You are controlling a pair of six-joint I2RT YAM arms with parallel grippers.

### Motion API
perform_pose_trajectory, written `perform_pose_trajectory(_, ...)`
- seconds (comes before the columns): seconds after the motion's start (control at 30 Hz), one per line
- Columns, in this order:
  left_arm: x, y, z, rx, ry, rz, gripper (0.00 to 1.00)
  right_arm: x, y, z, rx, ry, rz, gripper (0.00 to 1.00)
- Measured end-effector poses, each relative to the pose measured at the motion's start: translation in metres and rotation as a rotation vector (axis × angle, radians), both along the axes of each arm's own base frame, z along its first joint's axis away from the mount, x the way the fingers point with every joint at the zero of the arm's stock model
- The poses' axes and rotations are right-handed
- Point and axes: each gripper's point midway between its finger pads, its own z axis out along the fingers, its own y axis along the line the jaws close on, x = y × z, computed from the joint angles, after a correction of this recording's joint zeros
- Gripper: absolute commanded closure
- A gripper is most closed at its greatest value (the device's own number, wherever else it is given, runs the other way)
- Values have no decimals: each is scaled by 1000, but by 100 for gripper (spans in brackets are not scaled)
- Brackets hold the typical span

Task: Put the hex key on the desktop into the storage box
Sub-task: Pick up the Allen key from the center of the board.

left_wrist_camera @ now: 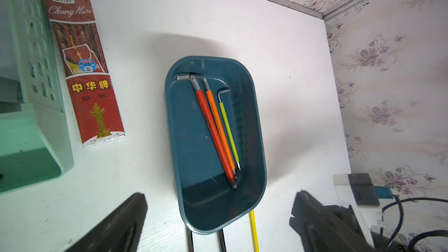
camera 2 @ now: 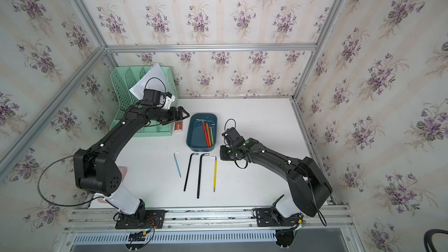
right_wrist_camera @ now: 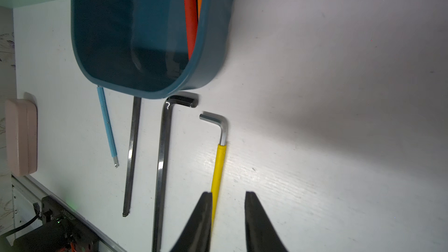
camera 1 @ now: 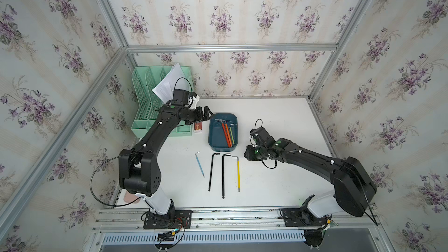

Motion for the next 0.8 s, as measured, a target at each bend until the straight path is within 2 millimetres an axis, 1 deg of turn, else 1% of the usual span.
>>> perform_pose_trajectory(0.3,4,-5,-11,6,33,-9,1,-13,-1,-11,-70,-10,-35,73)
perform_pose_trajectory(0.53,-1,-7,-16,19,60,-17,1,-29,4,-24,-84,17,-52,74)
perform_pose_trajectory(0.67,-2,-7,-16,23,62,-16,1,-31,7,-26,-81,26,-59,73)
perform_pose_trajectory(0.8,-1,-6,-15,26,58,-16,1,-30,10,-32,-123,53,-50,74)
